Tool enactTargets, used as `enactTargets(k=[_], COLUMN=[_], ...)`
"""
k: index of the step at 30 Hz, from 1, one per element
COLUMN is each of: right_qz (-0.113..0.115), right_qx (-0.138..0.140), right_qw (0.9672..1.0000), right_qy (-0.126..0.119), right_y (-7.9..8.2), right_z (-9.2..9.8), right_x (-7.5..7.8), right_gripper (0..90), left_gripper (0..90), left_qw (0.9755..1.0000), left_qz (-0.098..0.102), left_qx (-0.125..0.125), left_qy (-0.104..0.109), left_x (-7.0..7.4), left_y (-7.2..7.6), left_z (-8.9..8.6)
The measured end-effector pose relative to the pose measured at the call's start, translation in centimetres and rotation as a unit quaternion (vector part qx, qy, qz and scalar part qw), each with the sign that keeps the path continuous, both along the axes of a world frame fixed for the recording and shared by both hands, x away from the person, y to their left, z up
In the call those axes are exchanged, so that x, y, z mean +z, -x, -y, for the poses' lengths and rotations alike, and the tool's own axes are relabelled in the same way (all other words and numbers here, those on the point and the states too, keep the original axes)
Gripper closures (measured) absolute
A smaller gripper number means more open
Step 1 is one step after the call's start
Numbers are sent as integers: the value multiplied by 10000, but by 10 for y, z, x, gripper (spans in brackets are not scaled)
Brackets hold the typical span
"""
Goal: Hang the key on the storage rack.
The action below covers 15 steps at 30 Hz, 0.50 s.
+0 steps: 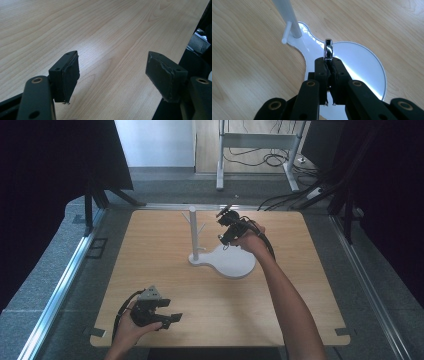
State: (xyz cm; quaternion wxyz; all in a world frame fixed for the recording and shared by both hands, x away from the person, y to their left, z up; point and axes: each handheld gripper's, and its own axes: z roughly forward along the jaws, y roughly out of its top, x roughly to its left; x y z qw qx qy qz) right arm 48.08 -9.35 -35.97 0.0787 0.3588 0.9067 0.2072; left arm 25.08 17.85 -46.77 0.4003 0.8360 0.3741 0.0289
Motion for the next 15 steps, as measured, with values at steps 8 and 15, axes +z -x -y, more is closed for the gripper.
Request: enactTargets(k=[8,15], right_qz=[-35,-24], right_qx=[-71,-118], right_qw=[10000,9999], right_qy=[-15,-48], right_y=[-9,-19], right_z=[-2,-9], right_x=[-3,-7], right_gripper=[845,845], left_gripper=[276,277], left_qw=[10000,10000], left_qz=[51,62], left_qx=[18,19], left_qy=[25,45], left_x=[1,2], left_y=[0,1], left_z=[-1,-1])
